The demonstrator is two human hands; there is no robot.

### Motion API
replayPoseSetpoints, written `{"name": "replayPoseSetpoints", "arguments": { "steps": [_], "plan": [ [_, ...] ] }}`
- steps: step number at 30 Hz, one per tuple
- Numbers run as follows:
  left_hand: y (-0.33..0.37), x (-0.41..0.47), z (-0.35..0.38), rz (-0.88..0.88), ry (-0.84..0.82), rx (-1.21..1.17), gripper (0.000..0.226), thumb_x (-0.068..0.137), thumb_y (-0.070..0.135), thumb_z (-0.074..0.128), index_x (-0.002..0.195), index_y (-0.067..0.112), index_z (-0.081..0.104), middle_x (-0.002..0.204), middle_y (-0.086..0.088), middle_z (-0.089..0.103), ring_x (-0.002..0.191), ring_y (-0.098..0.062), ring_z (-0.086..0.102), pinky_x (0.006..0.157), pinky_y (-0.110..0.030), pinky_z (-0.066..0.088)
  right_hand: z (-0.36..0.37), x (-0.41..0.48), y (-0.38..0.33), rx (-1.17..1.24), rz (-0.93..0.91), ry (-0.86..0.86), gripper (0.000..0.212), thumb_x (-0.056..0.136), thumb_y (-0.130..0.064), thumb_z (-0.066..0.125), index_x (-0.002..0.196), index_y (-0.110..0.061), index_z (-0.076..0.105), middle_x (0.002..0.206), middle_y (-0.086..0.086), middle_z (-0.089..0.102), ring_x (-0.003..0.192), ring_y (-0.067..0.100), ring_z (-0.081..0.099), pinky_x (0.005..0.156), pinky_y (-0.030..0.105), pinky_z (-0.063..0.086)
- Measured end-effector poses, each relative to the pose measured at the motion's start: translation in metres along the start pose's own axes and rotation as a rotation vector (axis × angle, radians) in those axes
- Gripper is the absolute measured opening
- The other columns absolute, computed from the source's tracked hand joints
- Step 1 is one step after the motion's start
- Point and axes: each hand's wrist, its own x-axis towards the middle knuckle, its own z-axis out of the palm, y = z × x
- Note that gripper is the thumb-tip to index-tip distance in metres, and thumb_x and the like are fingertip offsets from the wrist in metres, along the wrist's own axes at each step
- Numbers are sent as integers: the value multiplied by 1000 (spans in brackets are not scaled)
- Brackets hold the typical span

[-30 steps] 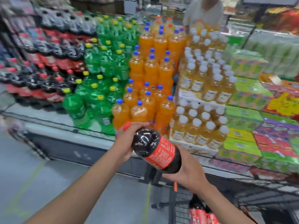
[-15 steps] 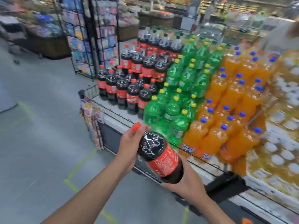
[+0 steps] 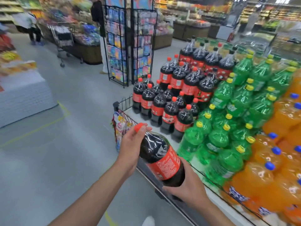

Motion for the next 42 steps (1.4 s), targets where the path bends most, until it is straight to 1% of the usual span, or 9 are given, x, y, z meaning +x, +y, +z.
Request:
{"name": "replayPoseSetpoints", "arguments": {
  "steps": [6,11,16,23,27,31,36,39,42],
  "plan": [
    [26,91,10,-2,-22,29,54,65,49,89,109,22,76,115,-4,79,110,-25,74,100,-46,55,10,99,6,64,15,12,96,50,-37,95,127,-62,44,118,-34,65,108,-13,62,89,26,53],
    [37,163,19,-3,-71,52,29,83,21,75,112,13,76,111,-7,80,106,-25,76,94,-40,58,20,170,12,135,41,17,101,49,-33,97,124,-67,40,117,-43,61,109,-20,57,85,9,45],
    [45,236,37,-9,-181,170,20,92,8,73,111,8,78,107,-11,80,104,-29,76,100,-44,58,27,222,22,177,89,91,107,49,-37,101,138,-51,42,128,-30,63,120,-9,58,99,25,50],
    [50,325,80,74,-525,400,17,90,4,76,106,11,79,100,4,81,98,-9,76,94,-25,59,38,274,27,172,254,339,107,50,-44,98,136,-58,36,123,-32,63,115,-9,60,98,24,51],
    [38,364,108,173,-780,496,18,89,9,79,104,17,79,100,11,81,100,-4,74,93,-19,55,49,296,33,167,401,507,100,52,-33,100,135,-41,45,123,-21,67,115,-1,64,100,35,53],
    [16,379,129,221,-966,532,21,85,7,82,98,23,77,94,20,79,90,3,72,83,-13,52,55,303,32,146,483,655,85,56,-30,100,127,-39,52,118,-21,69,108,-1,67,95,33,55],
    [-22,387,143,295,-1146,594,24,77,46,80,97,32,74,97,16,78,94,-7,73,89,-29,56,64,302,28,94,520,737,75,69,-36,89,131,-42,47,126,-29,58,117,-7,56,100,18,46],
    [-45,387,145,347,-1190,640,23,72,57,74,91,44,69,97,24,74,89,4,67,87,-20,51,69,300,31,-10,602,763,88,69,-62,75,144,-38,38,131,-22,49,122,2,50,97,16,42],
    [-64,387,144,337,-1228,655,26,72,56,76,94,45,69,100,28,72,93,7,67,91,-18,50,74,301,39,-21,655,782,103,68,-63,76,154,-31,30,144,-12,47,133,7,47,99,22,45]
  ]
}}
